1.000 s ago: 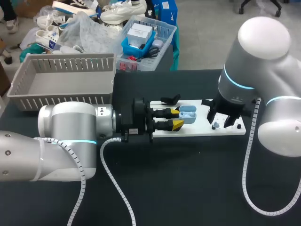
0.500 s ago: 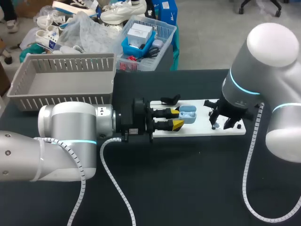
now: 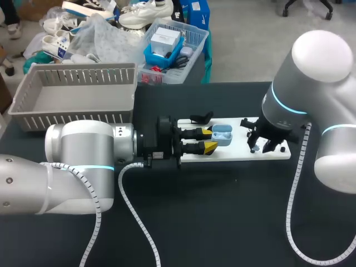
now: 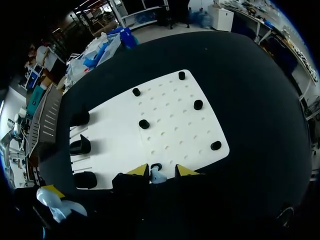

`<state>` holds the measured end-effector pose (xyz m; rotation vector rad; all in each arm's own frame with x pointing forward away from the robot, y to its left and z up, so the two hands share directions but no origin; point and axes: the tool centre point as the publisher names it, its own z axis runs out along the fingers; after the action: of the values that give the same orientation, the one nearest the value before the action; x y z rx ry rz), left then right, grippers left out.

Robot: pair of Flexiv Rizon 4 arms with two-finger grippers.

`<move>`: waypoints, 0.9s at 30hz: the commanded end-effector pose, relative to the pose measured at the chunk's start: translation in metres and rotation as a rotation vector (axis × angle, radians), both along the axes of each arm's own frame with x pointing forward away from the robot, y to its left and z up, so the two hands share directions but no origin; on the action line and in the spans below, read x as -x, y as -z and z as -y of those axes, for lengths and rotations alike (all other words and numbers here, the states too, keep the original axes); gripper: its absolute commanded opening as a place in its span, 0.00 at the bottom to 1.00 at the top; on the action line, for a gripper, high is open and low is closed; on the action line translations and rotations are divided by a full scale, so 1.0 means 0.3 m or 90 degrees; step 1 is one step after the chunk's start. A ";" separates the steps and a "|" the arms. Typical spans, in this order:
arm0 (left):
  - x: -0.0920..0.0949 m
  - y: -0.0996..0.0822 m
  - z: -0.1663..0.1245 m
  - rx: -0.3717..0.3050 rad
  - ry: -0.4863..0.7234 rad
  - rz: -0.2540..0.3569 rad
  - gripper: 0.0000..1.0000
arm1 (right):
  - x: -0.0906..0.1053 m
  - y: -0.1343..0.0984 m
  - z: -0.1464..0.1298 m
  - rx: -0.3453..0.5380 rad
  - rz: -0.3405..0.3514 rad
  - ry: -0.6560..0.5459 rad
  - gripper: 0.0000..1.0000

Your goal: Pick up each earbud case from the left stands, insert the matching earbuds, close the lid, and place the case in the box.

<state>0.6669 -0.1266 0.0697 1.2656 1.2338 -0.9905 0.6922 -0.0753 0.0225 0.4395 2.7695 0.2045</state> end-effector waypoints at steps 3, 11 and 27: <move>0.001 0.001 0.002 0.000 -0.002 0.001 0.00 | -0.006 0.008 0.002 -0.002 0.005 0.000 0.31; 0.001 0.001 0.002 0.000 -0.002 0.001 0.00 | -0.016 0.013 0.000 -0.001 0.003 -0.006 0.29; 0.001 0.001 0.002 0.000 -0.002 0.001 0.00 | -0.023 0.017 -0.012 -0.001 -0.002 -0.016 0.05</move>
<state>0.6669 -0.1266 0.0697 1.2656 1.2338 -0.9905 0.6986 -0.0728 0.0182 0.4060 2.7794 0.2146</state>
